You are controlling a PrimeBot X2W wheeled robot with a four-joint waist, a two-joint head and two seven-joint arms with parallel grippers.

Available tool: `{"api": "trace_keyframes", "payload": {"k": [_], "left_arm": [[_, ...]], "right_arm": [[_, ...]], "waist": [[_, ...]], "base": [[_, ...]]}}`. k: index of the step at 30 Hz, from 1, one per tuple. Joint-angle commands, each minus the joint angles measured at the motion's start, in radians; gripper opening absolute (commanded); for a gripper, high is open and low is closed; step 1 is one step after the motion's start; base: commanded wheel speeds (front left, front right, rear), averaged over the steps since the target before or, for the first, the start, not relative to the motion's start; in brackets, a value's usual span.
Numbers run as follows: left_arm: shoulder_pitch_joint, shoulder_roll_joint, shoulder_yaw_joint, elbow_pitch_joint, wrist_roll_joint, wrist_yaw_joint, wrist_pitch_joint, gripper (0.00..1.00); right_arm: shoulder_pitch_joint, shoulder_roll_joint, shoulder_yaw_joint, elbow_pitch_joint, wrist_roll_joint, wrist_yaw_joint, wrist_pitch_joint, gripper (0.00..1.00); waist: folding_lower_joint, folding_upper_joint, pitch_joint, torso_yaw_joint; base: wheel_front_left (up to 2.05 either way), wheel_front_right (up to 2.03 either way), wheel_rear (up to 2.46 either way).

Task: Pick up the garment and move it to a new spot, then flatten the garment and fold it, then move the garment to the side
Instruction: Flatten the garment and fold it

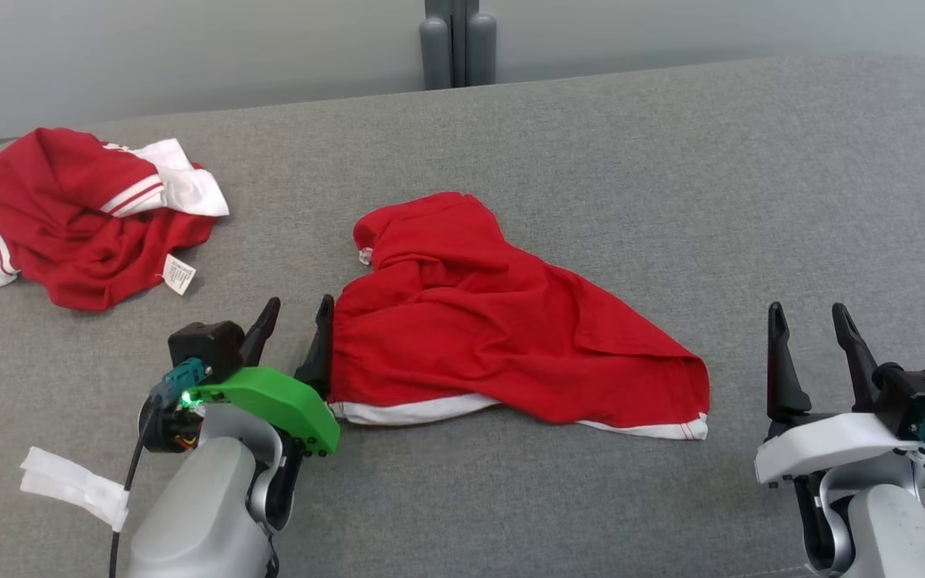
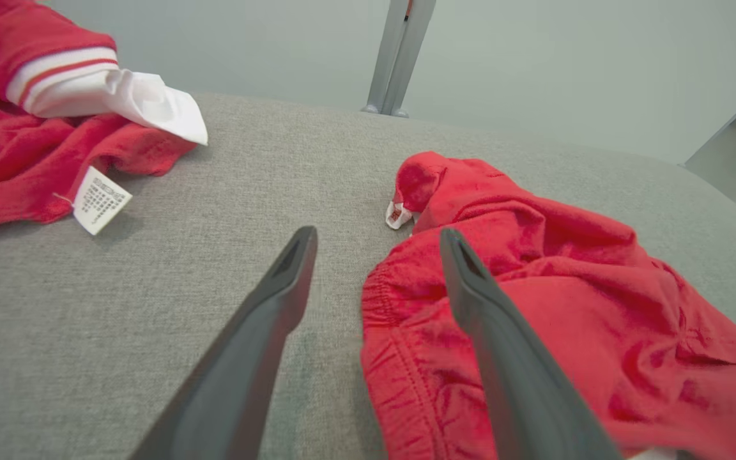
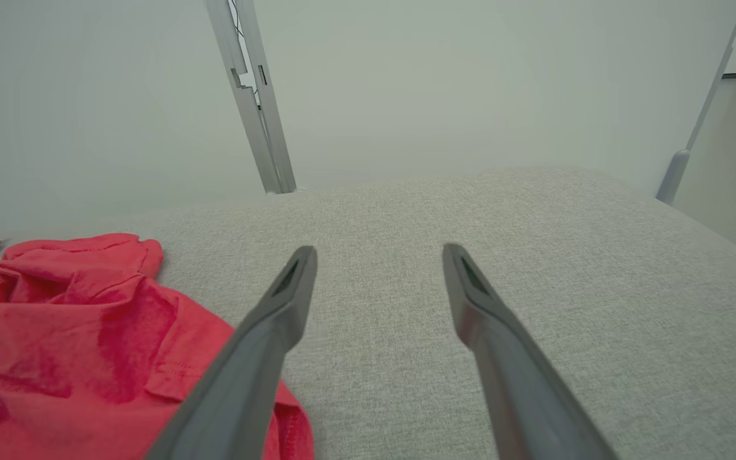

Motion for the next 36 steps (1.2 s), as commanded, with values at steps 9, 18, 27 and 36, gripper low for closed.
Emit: {"api": "trace_keyframes", "payload": {"k": [9,18,27,36], "left_arm": [[0.176,-0.034,0.130,-0.207,0.152,0.042,-0.002,1.00],[0.336,-0.075,0.183,-0.317,0.227,0.068,-0.002,1.00],[0.433,-0.081,0.169,-0.376,0.256,0.090,-0.002,1.00],[0.444,-0.081,0.162,-0.413,0.264,0.112,-0.002,1.00]], "right_arm": [[0.001,-0.002,0.024,0.011,-0.055,-0.002,-0.003,1.00],[0.051,-0.003,0.066,0.013,-0.047,-0.002,-0.003,1.00],[0.096,-0.002,0.114,0.006,0.015,-0.002,-0.003,1.00],[0.100,-0.003,0.139,0.029,0.024,-0.002,-0.003,1.00]], "waist": [[0.0000,0.0000,-0.093,0.072],[0.0000,0.0000,-0.149,0.122],[0.0000,0.0000,-0.172,0.115],[0.0000,0.0000,-0.178,0.116]], "base": [[0.00,0.00,0.00],[0.00,0.00,0.00],[0.00,0.00,0.00],[0.00,0.00,0.00]]}}
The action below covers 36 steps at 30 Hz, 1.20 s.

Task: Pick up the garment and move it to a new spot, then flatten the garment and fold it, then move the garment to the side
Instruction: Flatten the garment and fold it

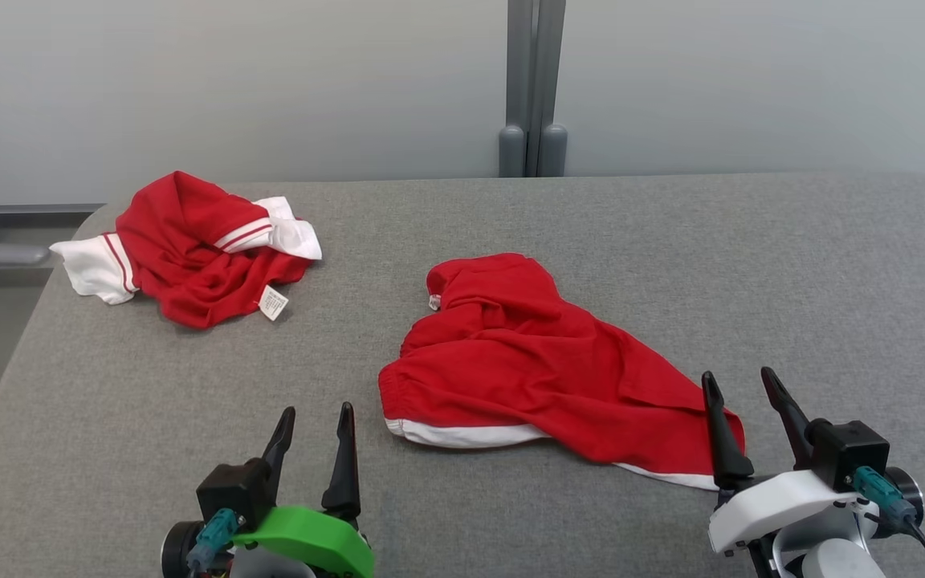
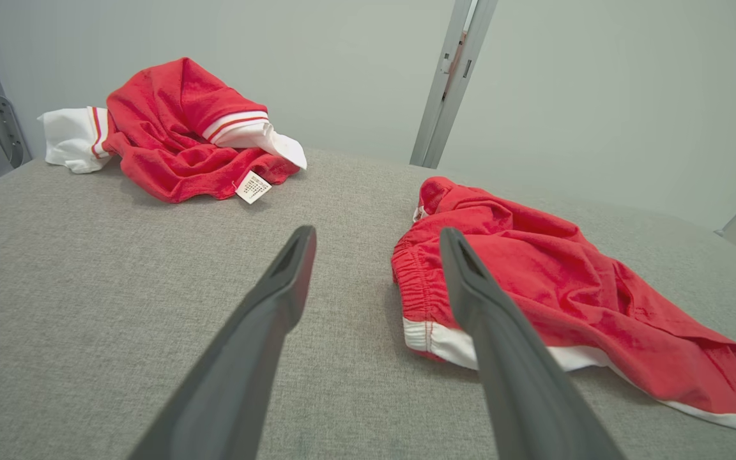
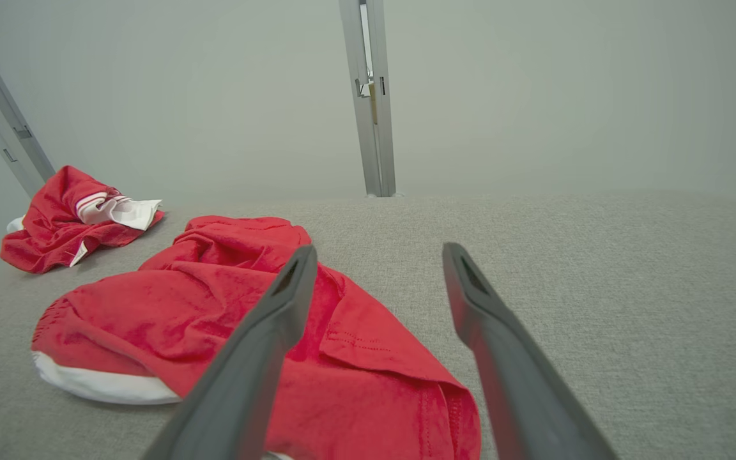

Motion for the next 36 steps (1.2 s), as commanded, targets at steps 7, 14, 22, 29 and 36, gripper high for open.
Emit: {"api": "trace_keyframes", "payload": {"k": [7,14,22,29,36], "left_arm": [[0.015,0.002,0.006,0.001,0.012,0.007,0.000,1.00],[-0.034,0.007,-0.040,0.111,0.030,-0.023,0.017,1.00],[-0.137,0.014,-0.078,0.292,0.036,-0.065,0.075,1.00],[-0.208,0.013,-0.069,0.402,0.020,-0.081,0.047,1.00],[-0.243,0.007,-0.080,0.469,-0.002,-0.097,0.021,0.95]], "right_arm": [[0.001,-0.003,0.002,0.013,0.006,-0.002,-0.003,1.00],[-0.008,-0.003,0.008,0.020,0.005,-0.002,-0.003,1.00],[-0.012,-0.003,0.005,0.026,-0.008,-0.002,-0.003,1.00],[-0.024,-0.003,-0.007,0.024,-0.014,-0.002,-0.003,1.00],[-0.026,-0.003,-0.017,0.029,-0.017,-0.002,-0.003,1.00]], "waist": [[0.0000,0.0000,0.004,0.000],[0.0000,0.0000,0.019,-0.024],[0.0000,0.0000,0.058,-0.094],[0.0000,0.0000,0.091,-0.132],[0.0000,0.0000,0.097,-0.146]], "base": [[0.00,0.00,0.00],[0.00,0.00,0.00],[0.00,0.00,0.00],[0.00,0.00,0.00],[0.00,0.00,0.00]]}}
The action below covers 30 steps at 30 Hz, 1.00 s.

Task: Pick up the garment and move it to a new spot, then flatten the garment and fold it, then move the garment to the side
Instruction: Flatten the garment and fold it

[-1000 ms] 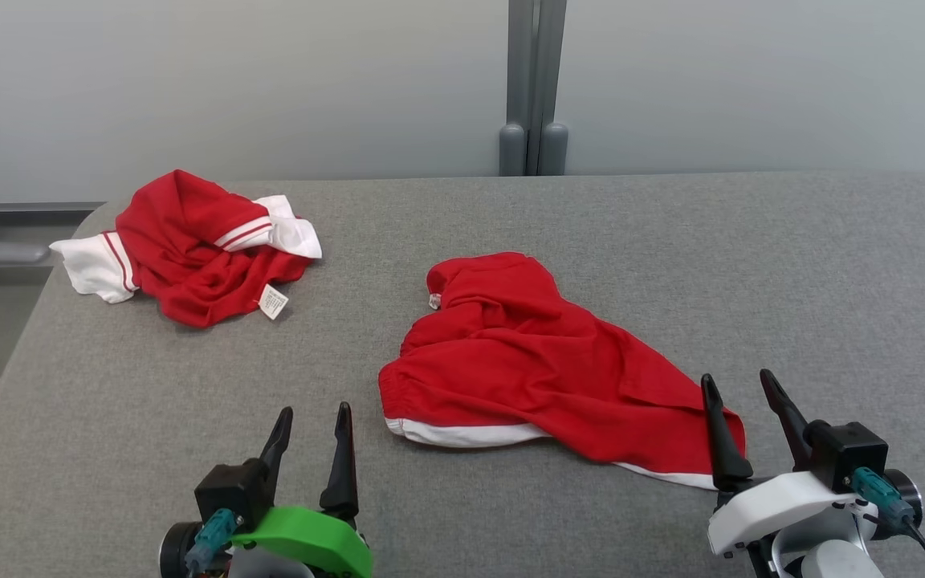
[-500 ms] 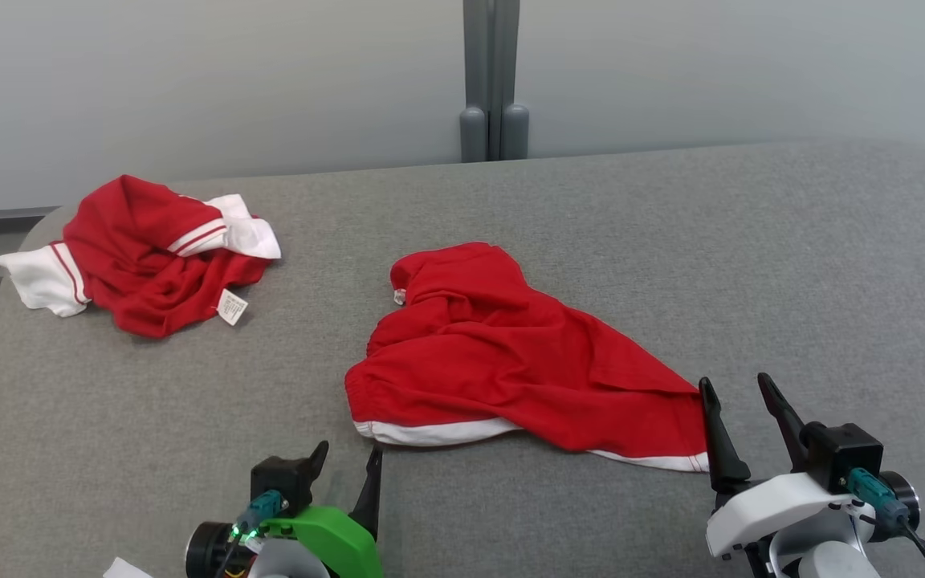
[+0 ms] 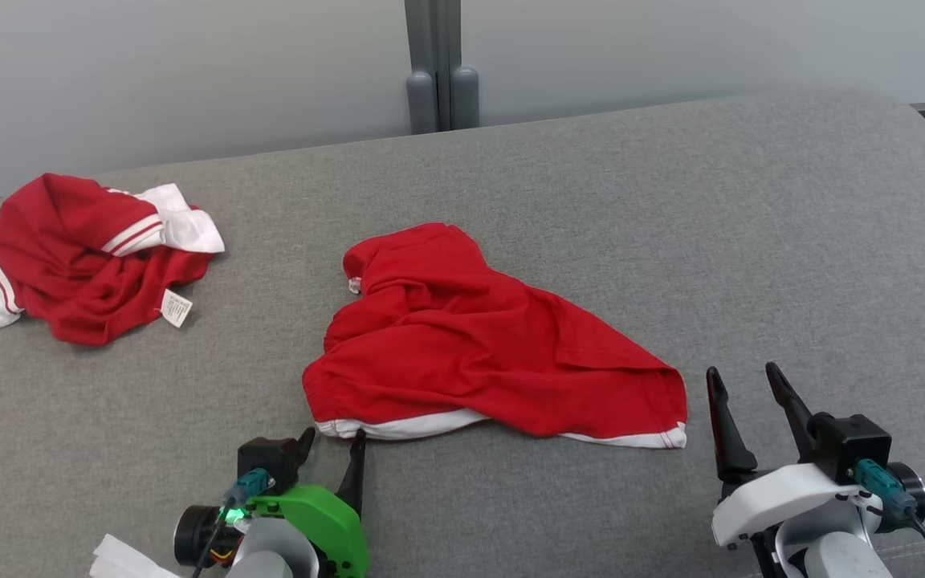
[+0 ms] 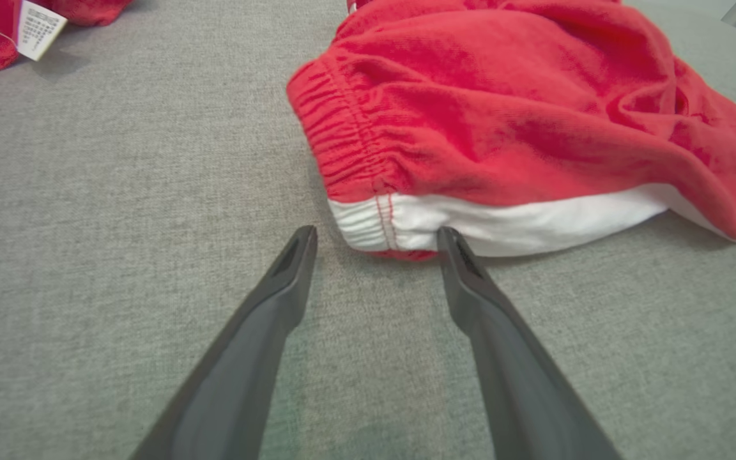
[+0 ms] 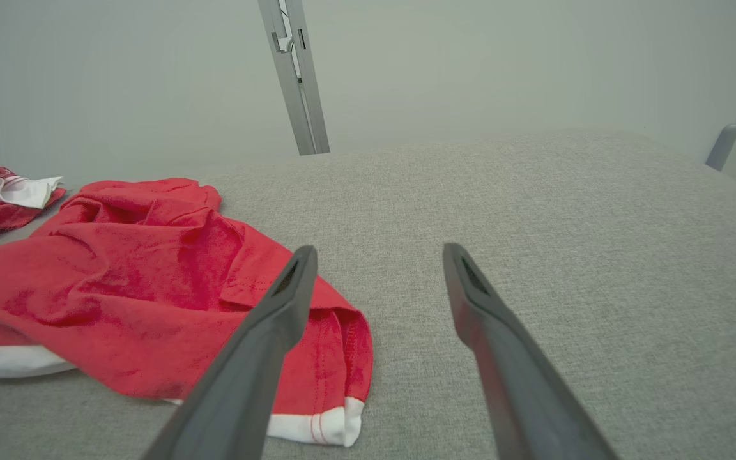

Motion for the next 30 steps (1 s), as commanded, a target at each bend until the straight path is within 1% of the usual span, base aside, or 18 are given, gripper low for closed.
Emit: {"api": "trace_keyframes", "payload": {"k": [1,3,4,7,8,10,12,13,18,24,29,30], "left_arm": [[-0.023,0.003,-0.003,0.006,-0.015,-0.006,-0.010,0.82],[-0.026,0.001,-0.012,0.008,-0.016,-0.012,-0.015,0.56],[-0.027,0.001,-0.013,0.006,-0.017,-0.014,-0.019,0.50],[-0.028,-0.001,-0.019,-0.002,-0.022,-0.022,-0.024,0.42],[-0.028,-0.001,-0.021,-0.004,-0.022,-0.025,-0.026,0.38],[-0.025,-0.001,-0.024,-0.008,-0.026,-0.028,-0.028,0.26],[-0.021,-0.002,-0.025,-0.014,-0.030,-0.029,-0.029,0.06],[-0.019,-0.002,-0.024,-0.020,-0.031,-0.029,-0.029,0.00],[0.006,-0.002,-0.015,-0.065,-0.031,-0.022,-0.029,0.00],[0.028,-0.002,-0.010,-0.108,-0.031,-0.015,-0.028,0.00],[0.028,-0.002,-0.016,-0.131,-0.027,-0.011,-0.028,0.00],[0.025,-0.002,-0.017,-0.135,-0.026,-0.011,-0.028,0.00]], "right_arm": [[-0.005,-0.003,-0.005,0.004,-0.006,-0.002,-0.003,1.00],[0.002,-0.003,-0.009,0.007,-0.008,-0.002,-0.003,1.00],[0.007,-0.003,-0.011,0.010,-0.012,-0.002,-0.003,1.00],[0.021,-0.003,-0.013,0.028,-0.028,-0.002,-0.003,1.00],[0.024,-0.003,-0.014,0.037,-0.035,-0.002,-0.003,1.00],[0.030,-0.002,-0.008,0.058,-0.050,-0.002,-0.003,1.00],[0.043,-0.002,0.008,0.088,-0.068,-0.002,-0.003,1.00],[0.047,-0.002,0.017,0.102,-0.077,-0.002,-0.003,1.00],[0.041,-0.002,0.052,0.168,-0.154,-0.002,-0.003,1.00],[-0.018,-0.003,0.079,0.243,-0.237,-0.002,-0.003,1.00],[-0.072,-0.003,0.068,0.309,-0.270,-0.002,-0.003,1.00],[-0.085,-0.003,0.063,0.320,-0.273,-0.002,-0.003,0.98]], "waist": [[0.0000,0.0000,0.001,-0.003],[0.0000,0.0000,0.000,-0.003],[0.0000,0.0000,-0.001,-0.003],[0.0000,0.0000,-0.004,-0.002],[0.0000,0.0000,-0.005,-0.001],[0.0000,0.0000,-0.006,-0.001],[0.0000,0.0000,-0.009,-0.001],[0.0000,0.0000,-0.010,-0.001],[0.0000,0.0000,-0.010,0.003],[0.0000,0.0000,-0.003,0.013],[0.0000,0.0000,0.014,0.032],[0.0000,0.0000,0.019,0.037]], "base": [[0.00,0.00,0.00],[0.00,0.00,0.00],[0.00,0.00,0.00],[0.00,0.00,0.00],[0.00,0.00,0.00],[0.00,0.00,0.00],[0.00,0.00,0.00],[0.00,0.00,0.00],[0.00,0.00,0.00],[0.00,0.00,0.00],[0.00,0.00,0.00],[0.00,0.00,0.00]]}}
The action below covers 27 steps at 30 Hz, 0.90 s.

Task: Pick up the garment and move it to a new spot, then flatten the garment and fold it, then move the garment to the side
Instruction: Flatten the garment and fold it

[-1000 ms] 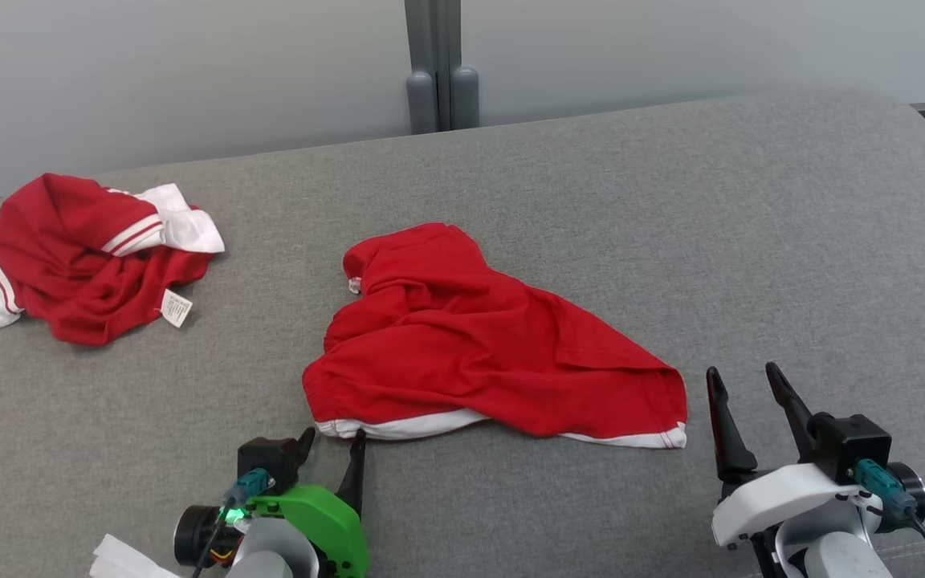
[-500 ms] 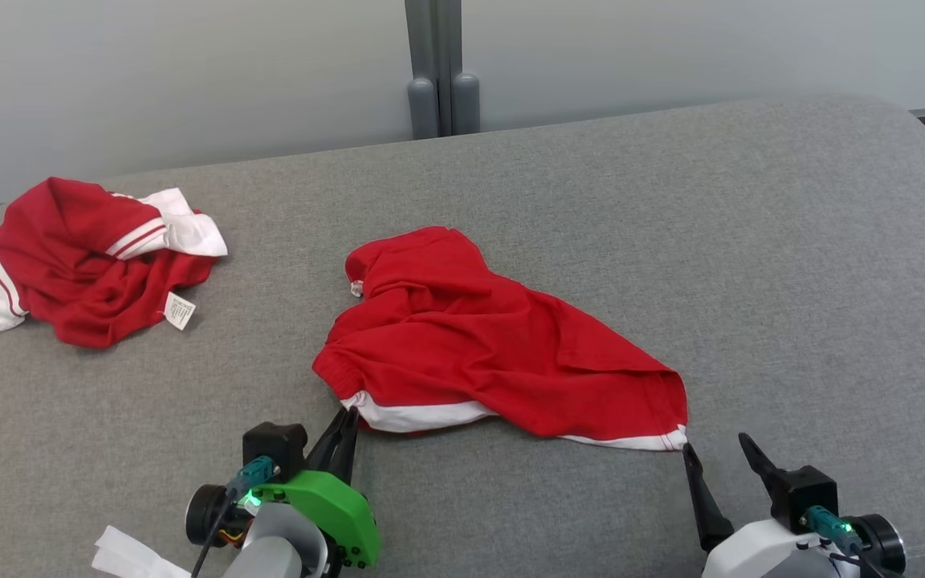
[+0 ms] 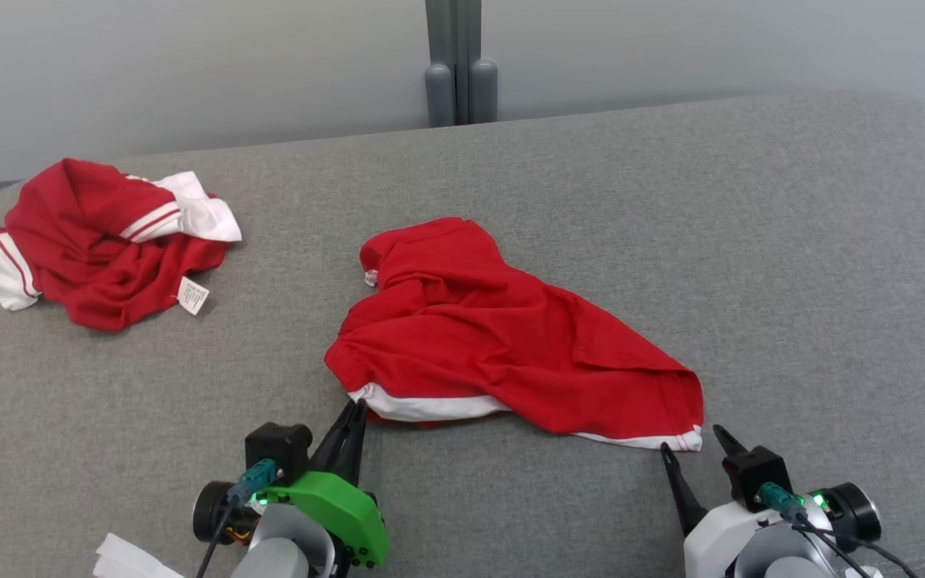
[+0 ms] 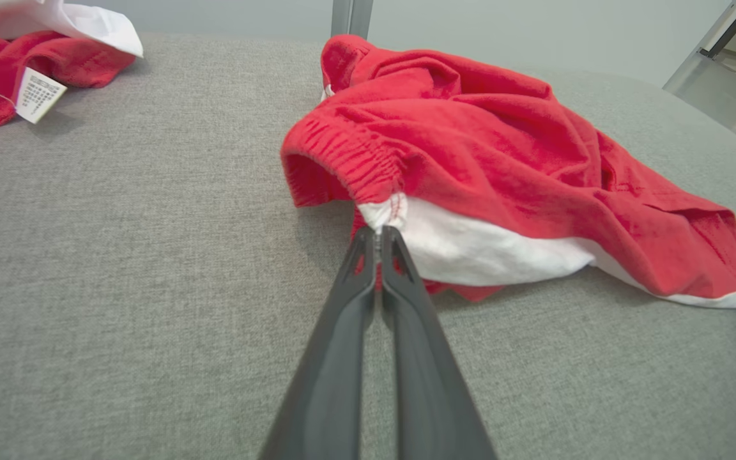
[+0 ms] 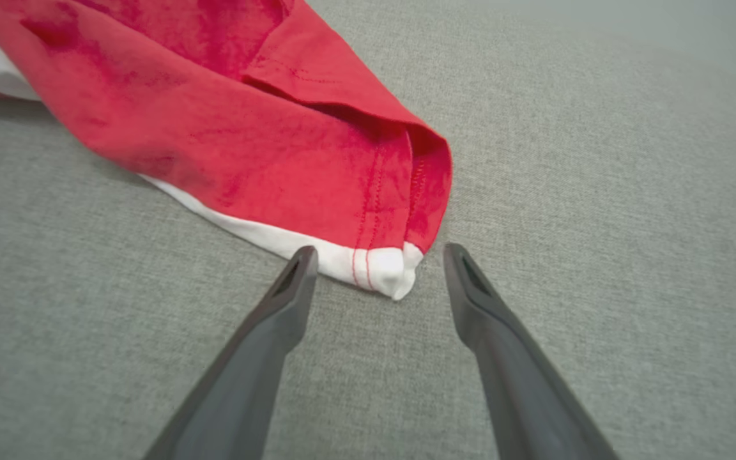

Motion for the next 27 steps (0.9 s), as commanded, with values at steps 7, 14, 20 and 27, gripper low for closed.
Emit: {"api": "trace_keyframes", "payload": {"k": [7,14,20,27], "left_arm": [[-0.001,0.003,0.002,-0.025,0.011,0.009,-0.003,0.00],[0.011,0.003,0.013,-0.037,0.013,0.012,-0.003,0.00],[0.011,0.004,0.044,-0.098,0.034,0.010,-0.003,0.00],[0.008,0.017,0.081,-0.261,0.069,-0.005,-0.003,0.00]], "right_arm": [[-0.066,-0.004,-0.034,0.098,0.014,-0.002,-0.003,0.13],[-0.098,-0.005,-0.039,0.183,0.075,-0.002,0.000,0.00],[-0.115,-0.003,-0.028,0.067,0.163,-0.002,-0.002,0.00],[-0.105,-0.003,-0.027,-0.182,0.213,-0.002,-0.002,0.00]], "waist": [[0.0000,0.0000,0.028,0.026],[0.0000,0.0000,0.029,0.024],[0.0000,0.0000,0.012,0.013],[0.0000,0.0000,-0.044,0.011]], "base": [[0.00,0.00,0.00],[0.00,0.00,0.00],[0.00,0.00,0.00],[0.00,0.00,0.00]]}}
